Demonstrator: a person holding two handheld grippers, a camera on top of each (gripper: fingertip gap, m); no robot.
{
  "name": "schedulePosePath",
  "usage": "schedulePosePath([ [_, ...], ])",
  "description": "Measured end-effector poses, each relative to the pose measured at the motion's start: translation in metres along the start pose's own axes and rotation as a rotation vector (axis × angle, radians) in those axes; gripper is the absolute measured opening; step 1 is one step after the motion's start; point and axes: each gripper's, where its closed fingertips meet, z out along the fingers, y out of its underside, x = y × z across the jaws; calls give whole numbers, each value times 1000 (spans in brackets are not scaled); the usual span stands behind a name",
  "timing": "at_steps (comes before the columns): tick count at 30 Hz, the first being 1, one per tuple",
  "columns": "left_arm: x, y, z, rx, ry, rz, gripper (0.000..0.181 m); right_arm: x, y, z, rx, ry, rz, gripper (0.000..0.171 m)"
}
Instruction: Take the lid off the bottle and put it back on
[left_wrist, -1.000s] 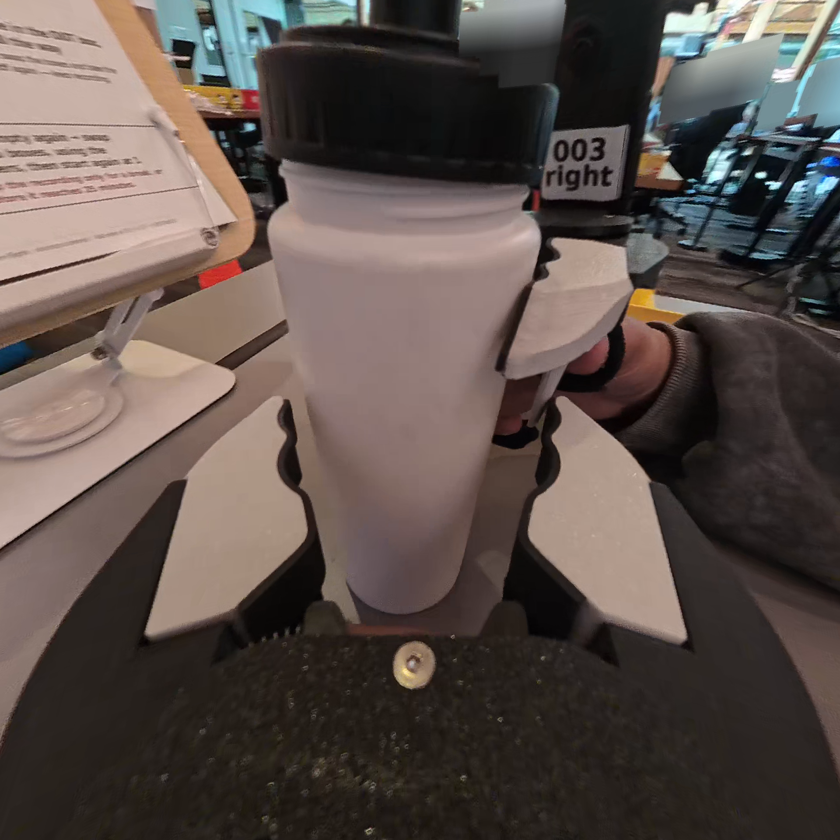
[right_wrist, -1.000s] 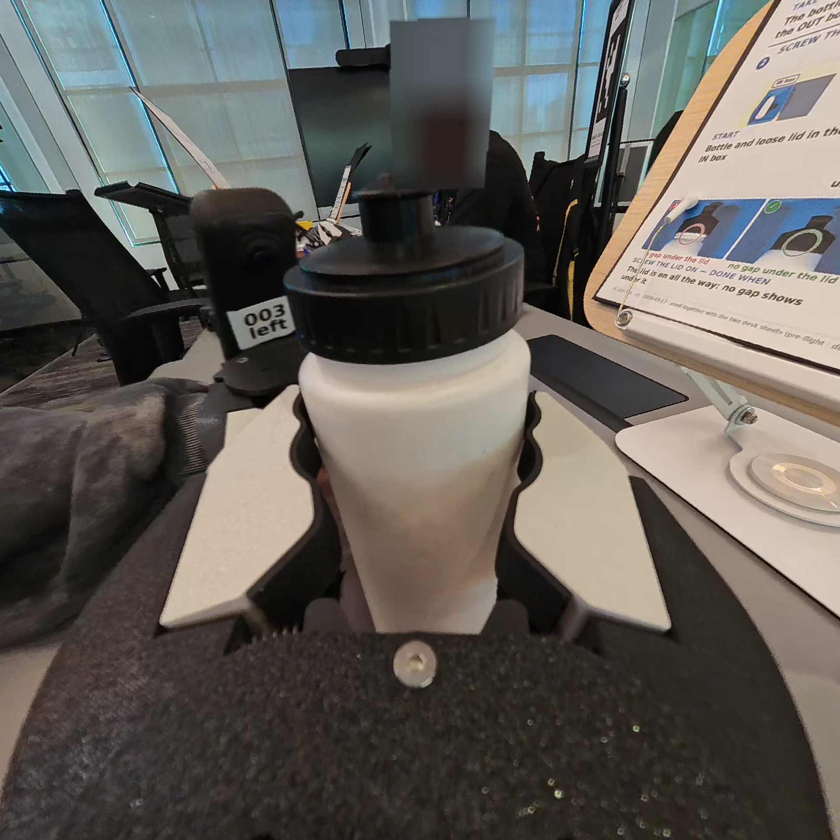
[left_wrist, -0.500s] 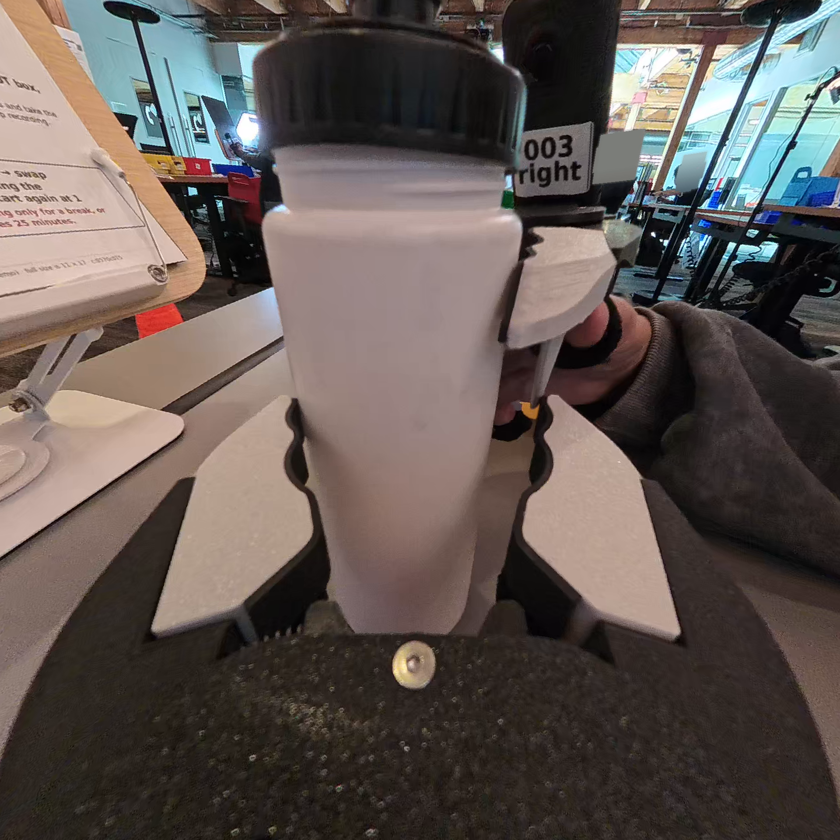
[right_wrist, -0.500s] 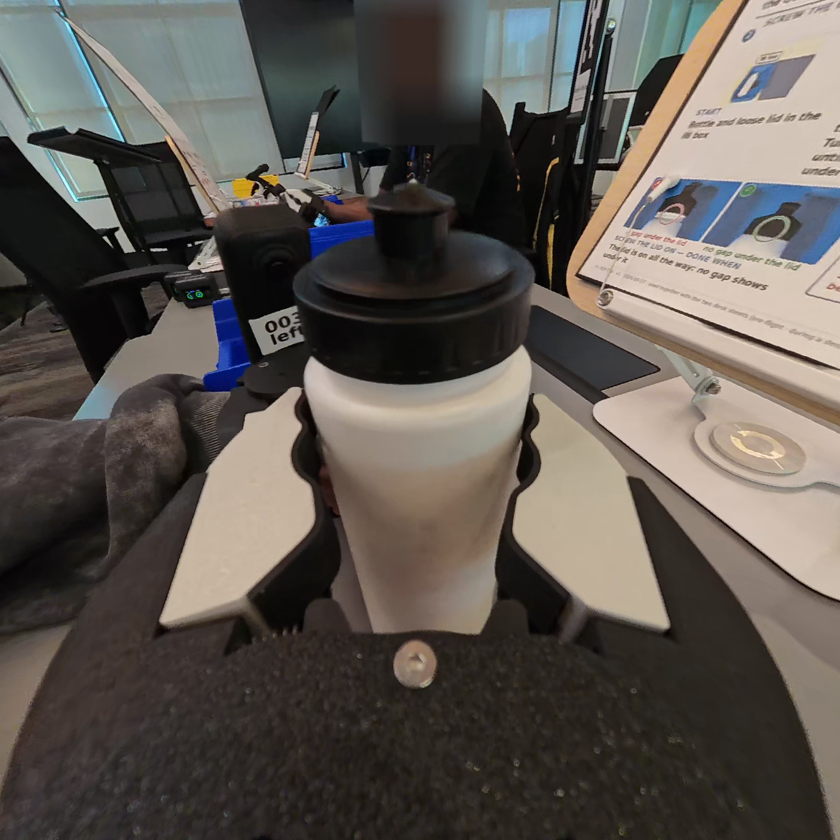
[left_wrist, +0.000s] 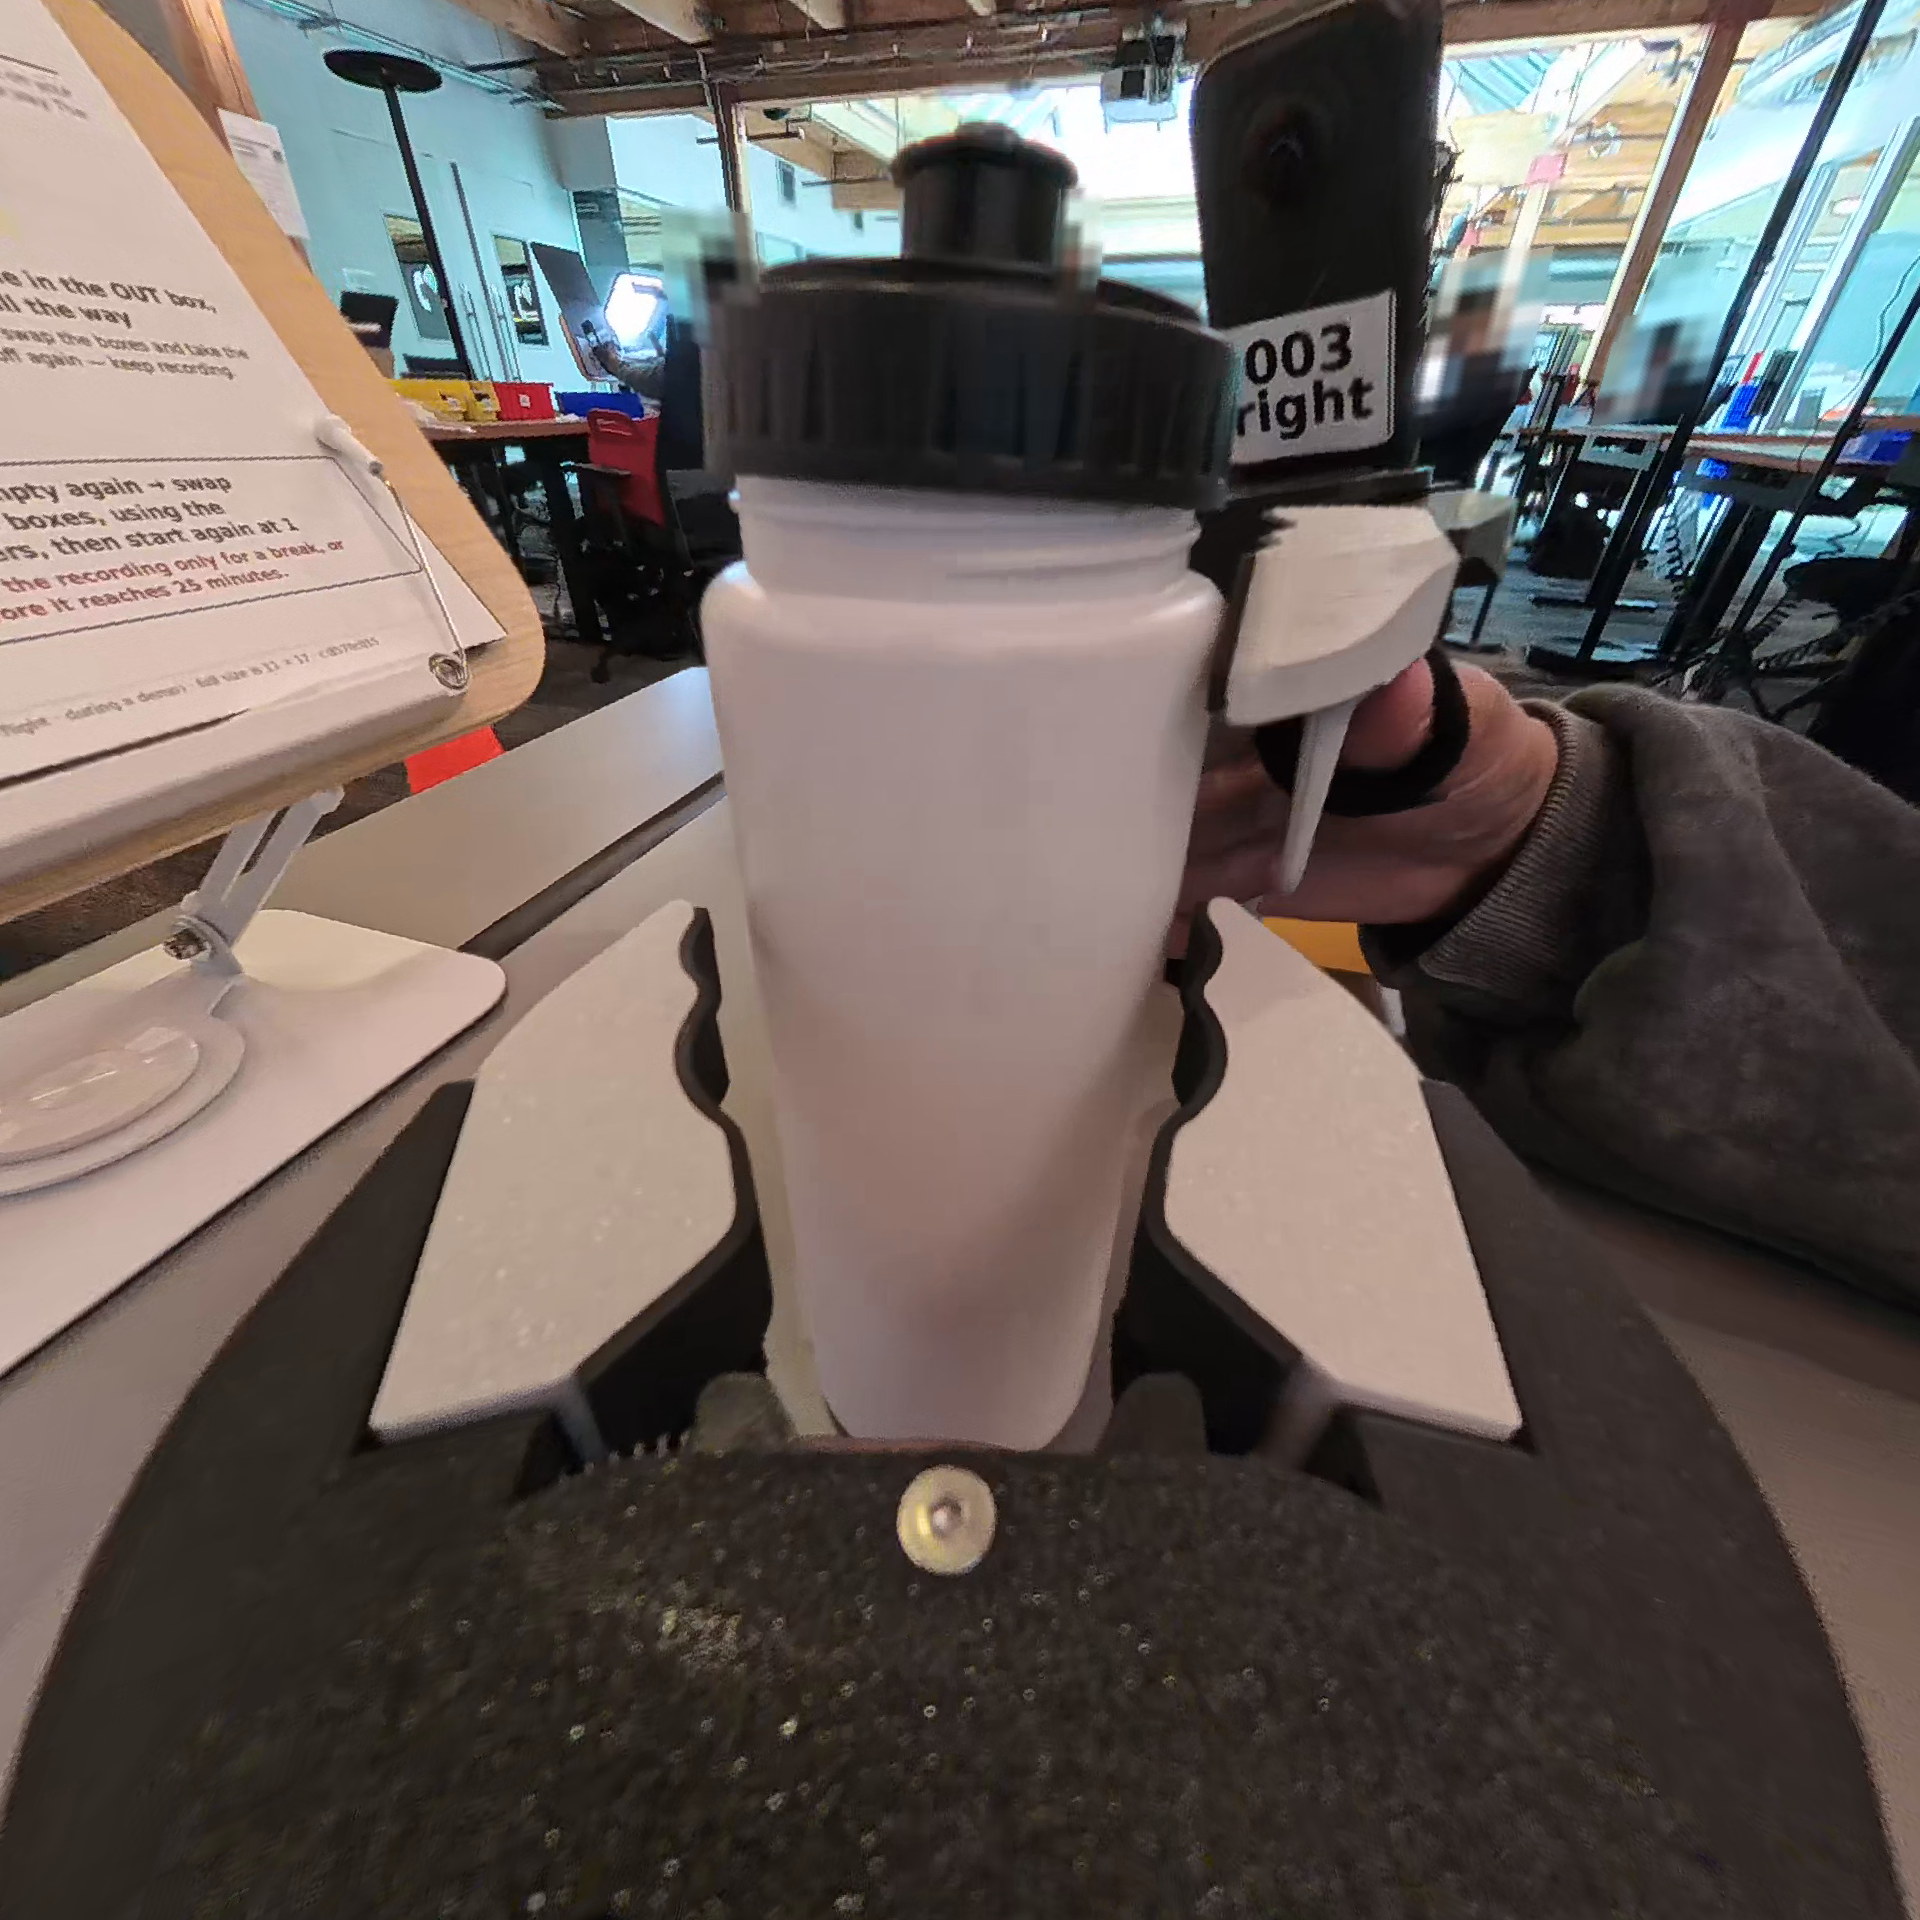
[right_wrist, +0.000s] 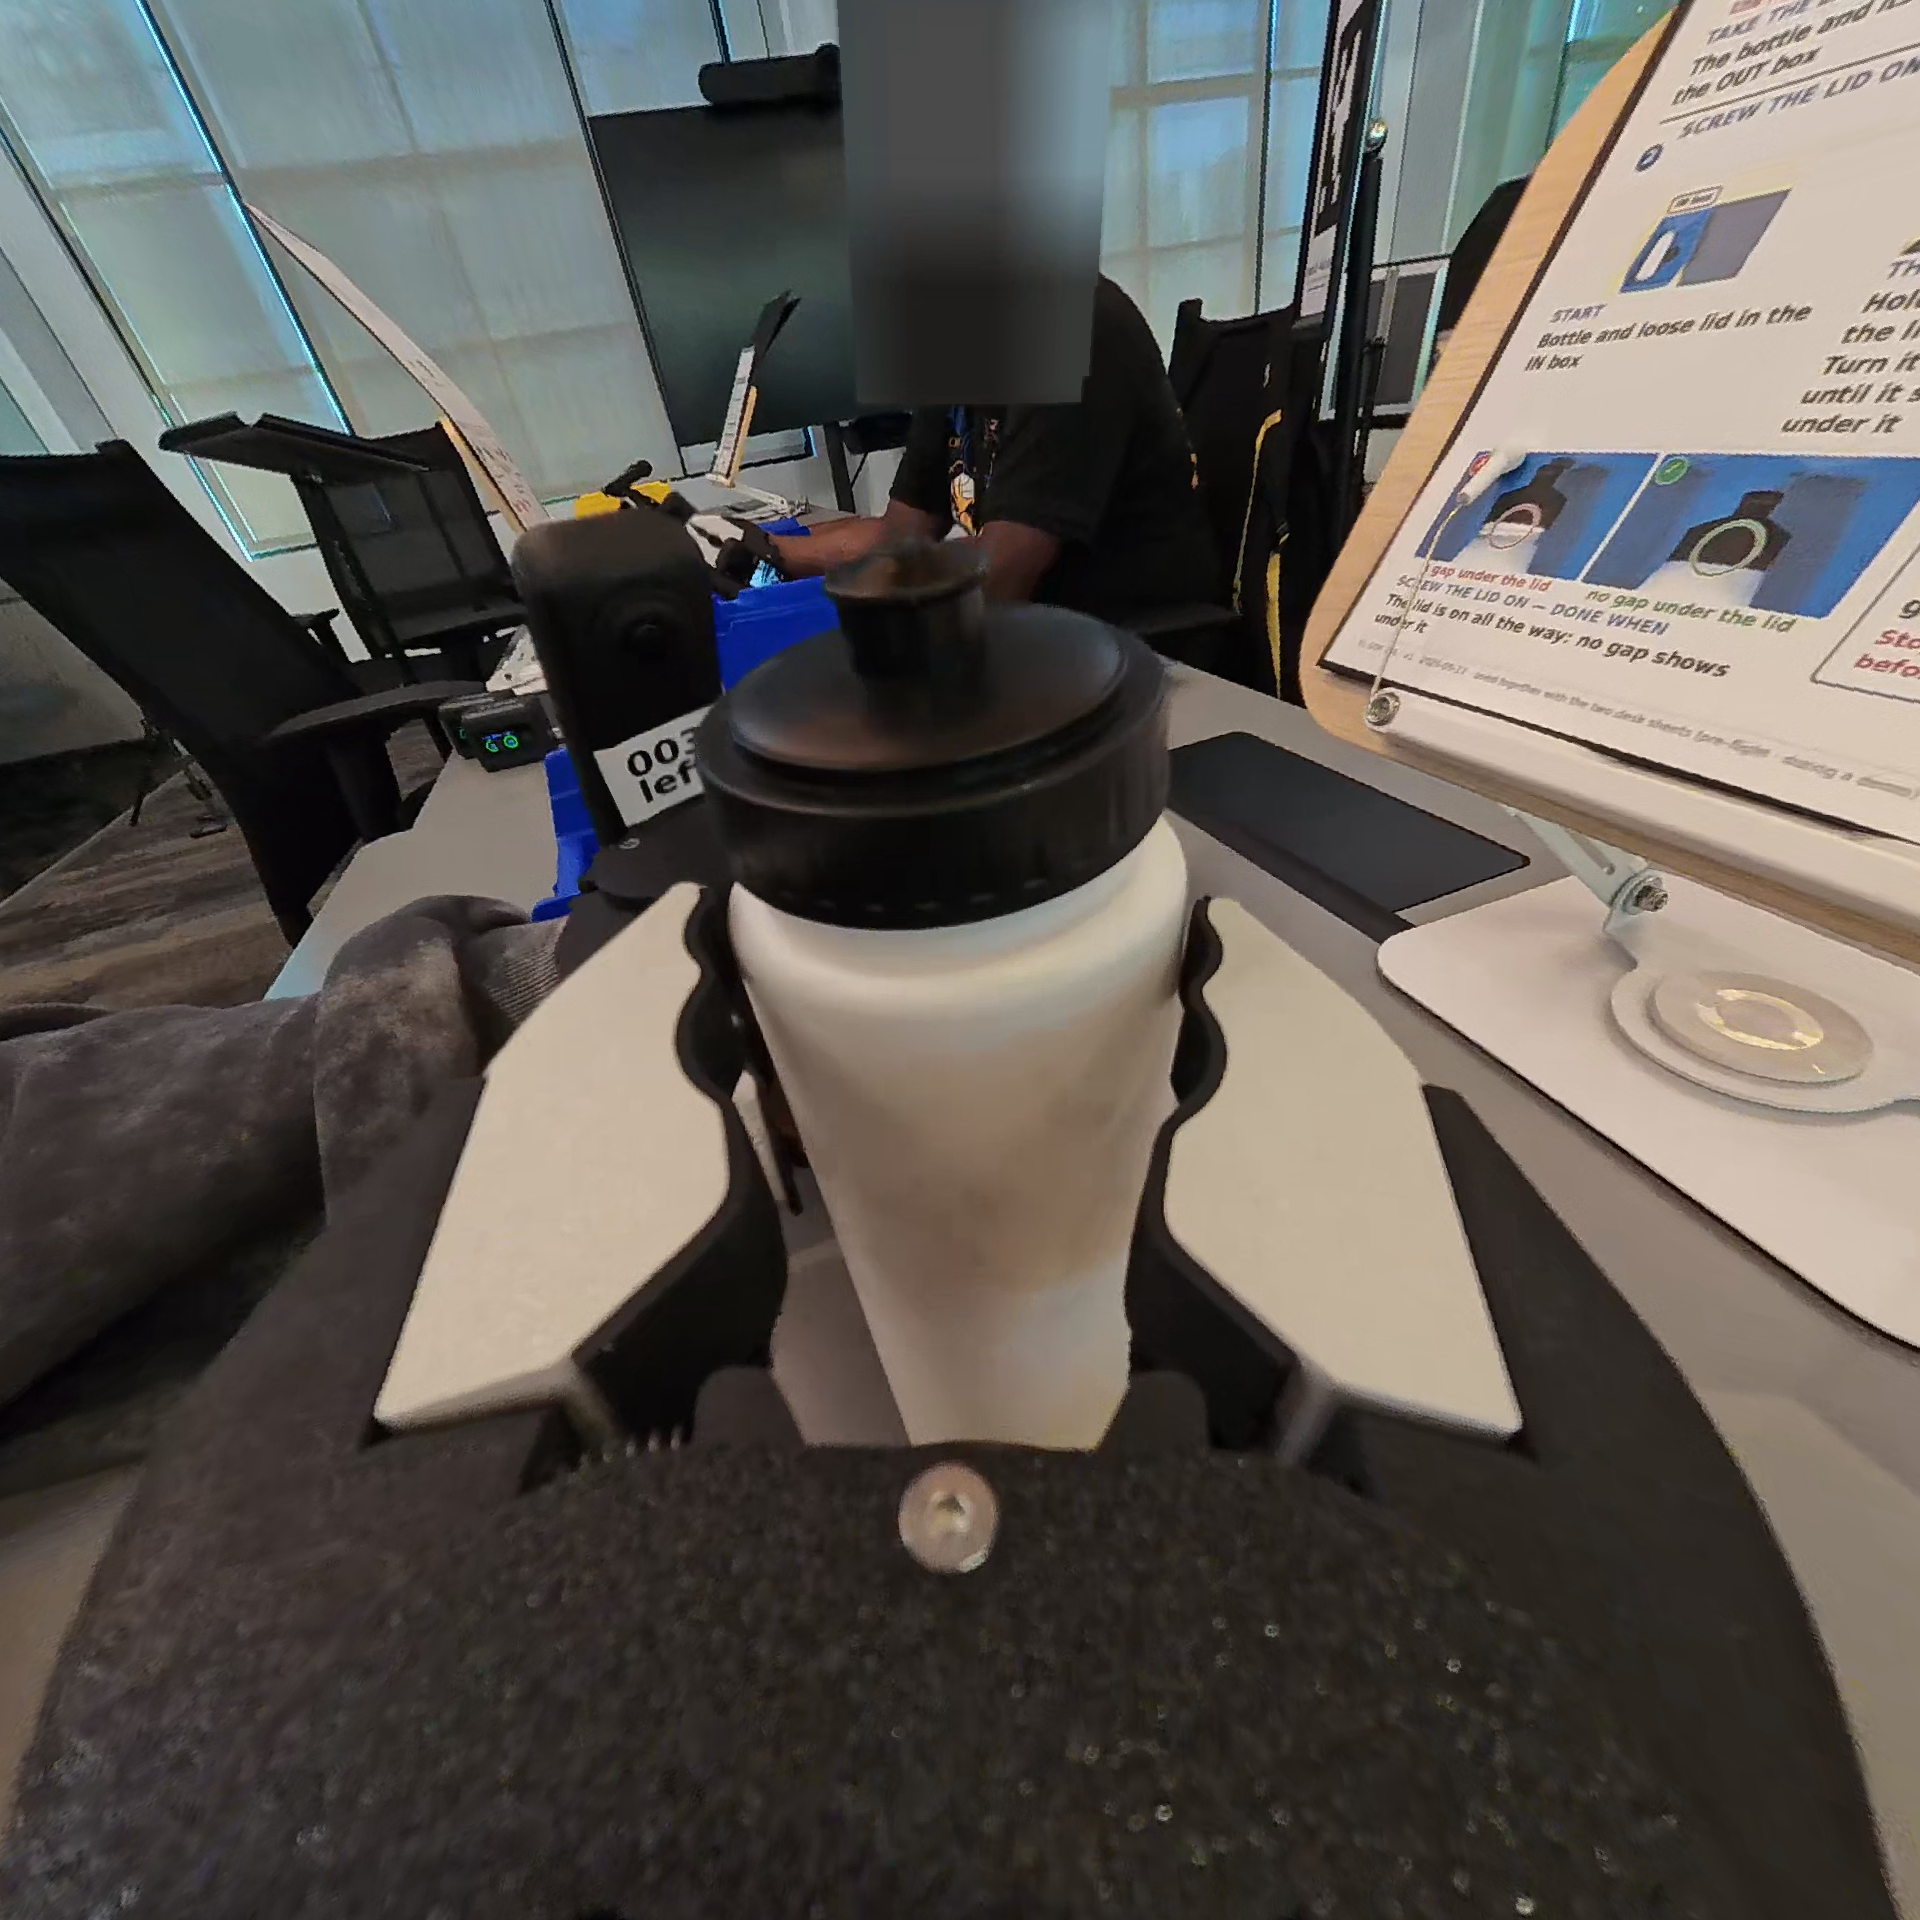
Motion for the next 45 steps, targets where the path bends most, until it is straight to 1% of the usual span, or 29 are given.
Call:
schedulePosePath([
  [3,-1,1,7,-28,14,-8,91,-3,1,3,-27,-12,-7,82],
  [6,2,5,13,-62,39,2,91,-4,2,4,-58,-15,-7,82],
  [10,3,2,19,-83,47,34,95,-6,3,7,-102,-15,2,82],
  [16,6,0,21,-60,53,16,95,-6,3,4,-102,-14,17,82],
  [20,3,0,19,-41,23,9,94,-8,1,1,-107,35,35,82],
  [21,2,0,17,-38,16,4,94,-11,-6,-2,-98,48,45,82],
  [23,-1,0,14,-29,1,-9,94,-13,-26,-16,-100,136,70,83],
  [26,-1,-1,12,-18,-16,-8,94,-20,-71,-40,-136,275,36,87],
  [28,1,1,14,-35,-21,11,94,-28,-97,-44,-241,306,-19,90],
  [30,4,2,17,-57,-30,25,94,-34,-105,-36,-437,291,-132,94],
  [32,8,2,20,-61,-15,22,94,-42,-92,-25,-692,186,-283,96],
  [34,10,2,22,-60,-3,26,94,-40,-73,-25,-925,72,-499,107],
  [35,10,2,22,-63,2,26,94,-38,-65,-27,-1021,13,-590,105],
  [36,10,2,22,-64,8,26,94,-34,-60,-27,-1082,-24,-650,96],
  [37,10,2,21,-64,15,24,94,-37,-53,-27,-1130,-104,-680,85],
  [39,10,2,20,-59,24,21,94,-34,-41,-28,-1211,-222,-756,79],
  [41,11,2,21,-54,30,20,94,-23,-30,-32,-1319,-285,-826,90],
  [43,12,2,22,-57,41,22,94,-19,-27,-30,-1367,-349,-864,93],
  [45,14,2,23,-54,59,22,94,-17,-31,-21,-1357,-394,-934,90],
])
